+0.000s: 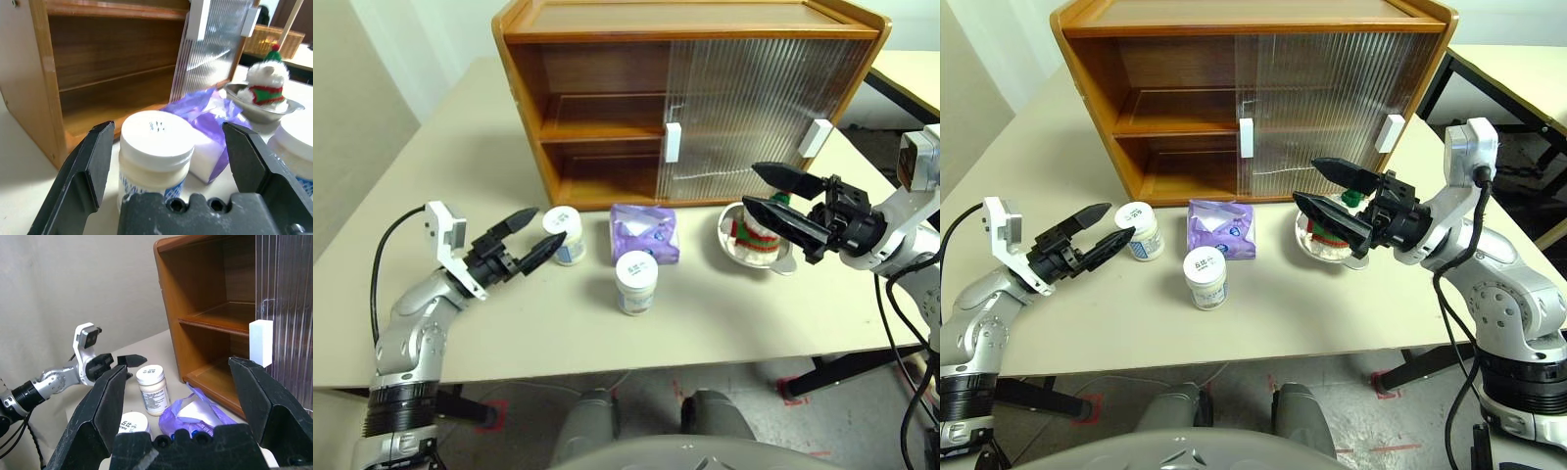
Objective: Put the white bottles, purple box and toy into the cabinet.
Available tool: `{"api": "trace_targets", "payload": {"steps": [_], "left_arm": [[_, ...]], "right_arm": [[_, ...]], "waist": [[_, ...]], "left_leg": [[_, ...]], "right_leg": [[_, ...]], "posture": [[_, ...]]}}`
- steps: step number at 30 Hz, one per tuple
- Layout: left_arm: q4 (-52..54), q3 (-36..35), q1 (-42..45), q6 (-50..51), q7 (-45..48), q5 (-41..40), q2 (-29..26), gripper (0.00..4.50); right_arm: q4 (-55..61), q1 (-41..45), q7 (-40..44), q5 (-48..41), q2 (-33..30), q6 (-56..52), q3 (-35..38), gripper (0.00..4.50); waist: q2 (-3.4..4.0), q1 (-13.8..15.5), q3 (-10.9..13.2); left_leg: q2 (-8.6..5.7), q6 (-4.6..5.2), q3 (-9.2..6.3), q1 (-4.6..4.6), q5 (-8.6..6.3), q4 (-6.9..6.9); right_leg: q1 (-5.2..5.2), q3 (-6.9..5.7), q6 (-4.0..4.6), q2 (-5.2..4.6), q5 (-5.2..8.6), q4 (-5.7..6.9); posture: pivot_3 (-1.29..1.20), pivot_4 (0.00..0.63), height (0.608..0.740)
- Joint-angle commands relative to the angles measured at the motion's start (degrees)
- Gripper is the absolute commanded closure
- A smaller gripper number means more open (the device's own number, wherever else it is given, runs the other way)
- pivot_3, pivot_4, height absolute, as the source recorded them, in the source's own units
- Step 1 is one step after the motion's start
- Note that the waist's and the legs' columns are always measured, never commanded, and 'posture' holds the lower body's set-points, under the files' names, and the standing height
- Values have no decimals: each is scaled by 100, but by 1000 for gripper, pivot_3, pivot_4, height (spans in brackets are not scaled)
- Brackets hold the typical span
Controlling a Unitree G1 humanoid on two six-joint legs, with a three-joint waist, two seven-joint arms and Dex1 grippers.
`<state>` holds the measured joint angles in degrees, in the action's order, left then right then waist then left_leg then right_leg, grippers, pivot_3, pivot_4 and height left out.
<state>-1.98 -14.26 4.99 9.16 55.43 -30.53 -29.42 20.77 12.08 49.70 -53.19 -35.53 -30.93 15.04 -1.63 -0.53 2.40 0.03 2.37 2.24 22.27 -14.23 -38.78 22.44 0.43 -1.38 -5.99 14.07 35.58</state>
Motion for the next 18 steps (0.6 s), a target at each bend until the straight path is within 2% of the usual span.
{"api": "trace_targets", "payload": {"steps": [1, 18], "left_arm": [[-262, 145, 16, -273, 11, 229, 53, 39], [-1457, 457, 261, -1194, 81, 710, 222, 39]], "right_arm": [[86, -16, -36, -30, -41, -55, 48, 0], [238, -66, -163, -98, -48, -124, 122, 0]], "waist": [[0, -2, 0], [1, -14, 0]], "left_leg": [[1, 0, 0, 0, 0, 0], [11, -3, 2, 1, -2, 8]], "right_leg": [[0, 0, 0, -1, 0, 0], [5, -4, -16, -7, -8, -4]], "posture": [[-47, 0, 740], [-68, 0, 740]]}}
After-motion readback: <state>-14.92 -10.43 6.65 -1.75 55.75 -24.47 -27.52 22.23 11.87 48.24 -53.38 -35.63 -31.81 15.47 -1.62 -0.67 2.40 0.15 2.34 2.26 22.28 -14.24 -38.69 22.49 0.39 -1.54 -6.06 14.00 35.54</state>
